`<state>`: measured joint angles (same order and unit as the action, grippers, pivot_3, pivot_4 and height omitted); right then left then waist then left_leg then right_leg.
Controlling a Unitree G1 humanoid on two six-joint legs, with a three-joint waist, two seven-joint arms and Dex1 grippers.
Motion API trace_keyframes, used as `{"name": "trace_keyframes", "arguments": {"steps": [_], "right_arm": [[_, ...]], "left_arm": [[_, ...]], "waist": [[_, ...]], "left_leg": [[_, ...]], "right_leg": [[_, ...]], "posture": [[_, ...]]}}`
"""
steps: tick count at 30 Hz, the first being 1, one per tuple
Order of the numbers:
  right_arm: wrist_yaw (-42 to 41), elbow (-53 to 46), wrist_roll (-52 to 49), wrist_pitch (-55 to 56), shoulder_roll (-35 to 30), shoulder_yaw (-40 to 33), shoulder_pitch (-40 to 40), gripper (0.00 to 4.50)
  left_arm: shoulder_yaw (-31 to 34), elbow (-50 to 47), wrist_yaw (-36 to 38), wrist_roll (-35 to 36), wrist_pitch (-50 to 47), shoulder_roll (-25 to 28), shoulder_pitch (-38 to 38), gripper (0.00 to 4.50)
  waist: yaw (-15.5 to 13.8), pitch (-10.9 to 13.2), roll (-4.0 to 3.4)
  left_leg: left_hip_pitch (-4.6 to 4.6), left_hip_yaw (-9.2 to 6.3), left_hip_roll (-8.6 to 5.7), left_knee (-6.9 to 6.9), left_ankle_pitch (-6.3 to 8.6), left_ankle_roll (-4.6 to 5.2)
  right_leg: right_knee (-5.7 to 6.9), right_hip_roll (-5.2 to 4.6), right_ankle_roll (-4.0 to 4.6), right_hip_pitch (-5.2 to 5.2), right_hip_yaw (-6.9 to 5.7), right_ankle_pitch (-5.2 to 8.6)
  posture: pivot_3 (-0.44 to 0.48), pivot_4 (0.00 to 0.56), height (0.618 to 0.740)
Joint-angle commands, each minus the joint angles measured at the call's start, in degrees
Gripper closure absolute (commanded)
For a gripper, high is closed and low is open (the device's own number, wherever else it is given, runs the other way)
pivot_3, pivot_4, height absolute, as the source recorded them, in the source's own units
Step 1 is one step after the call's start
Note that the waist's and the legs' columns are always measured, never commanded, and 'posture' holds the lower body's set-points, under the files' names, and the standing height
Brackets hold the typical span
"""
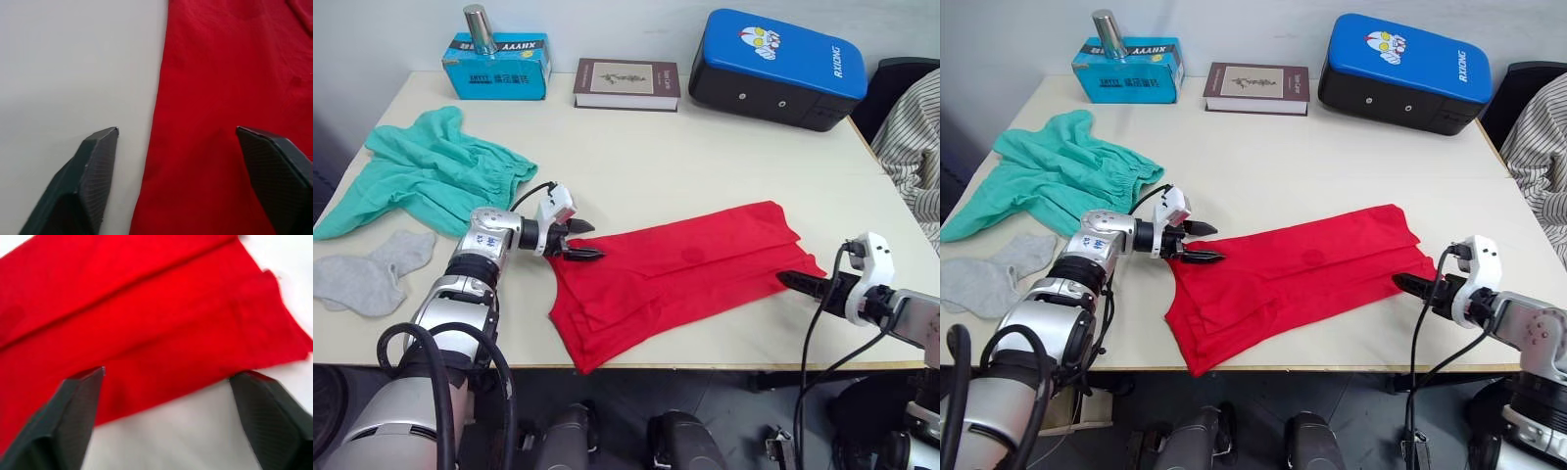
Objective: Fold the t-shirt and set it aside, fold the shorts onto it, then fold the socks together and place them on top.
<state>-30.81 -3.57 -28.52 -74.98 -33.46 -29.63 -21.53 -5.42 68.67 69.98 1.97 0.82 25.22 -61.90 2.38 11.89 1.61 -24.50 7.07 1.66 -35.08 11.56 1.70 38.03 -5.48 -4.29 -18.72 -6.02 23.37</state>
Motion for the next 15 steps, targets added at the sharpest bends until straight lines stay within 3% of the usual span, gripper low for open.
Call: {"name": "trace_keyframes", "arguments": {"steps": [1,8,10,15], "right_arm": [[0.55,3.86,0.58,4.37,1.81,3.90,-0.80,1.97],[-0.51,7.98,0.69,9.88,1.60,7.44,-4.10,4.43],[-1.53,9.60,1.32,12.49,0.88,8.96,-5.08,4.50],[-3.57,16.17,4.48,20.58,-0.49,14.10,-10.84,4.50]], "left_arm": [[0.20,-0.04,2.56,-0.32,-1.79,-0.60,2.10,1.76],[2.86,-4.01,3.30,1.36,-4.54,0.27,5.32,3.97],[3.37,-6.03,3.13,1.67,-5.08,1.11,6.46,4.48],[6.88,-14.50,-2.31,4.21,-8.13,2.14,10.24,4.48]], "waist": [[0.04,-0.01,0.01],[0.45,-0.01,0.01],[0.65,-0.01,0.01],[1.19,0.00,-0.01]], "left_leg": [[0.01,0.00,0.00,0.00,0.00,0.00],[0.11,0.00,-0.01,-0.01,0.01,-0.01],[0.14,0.00,-0.01,0.00,0.00,-0.03],[0.18,0.04,0.01,0.01,0.00,-0.04]], "right_leg": [[0.03,0.00,0.00,0.00,0.00,0.00],[0.25,-0.03,0.00,0.00,0.02,0.00],[0.29,-0.03,0.00,0.00,0.03,0.00],[0.33,-0.02,0.00,-0.01,0.05,0.00]], "posture": [[0.000,0.150,0.740],[0.000,0.150,0.740],[0.000,0.150,0.740],[0.000,0.150,0.740]]}}
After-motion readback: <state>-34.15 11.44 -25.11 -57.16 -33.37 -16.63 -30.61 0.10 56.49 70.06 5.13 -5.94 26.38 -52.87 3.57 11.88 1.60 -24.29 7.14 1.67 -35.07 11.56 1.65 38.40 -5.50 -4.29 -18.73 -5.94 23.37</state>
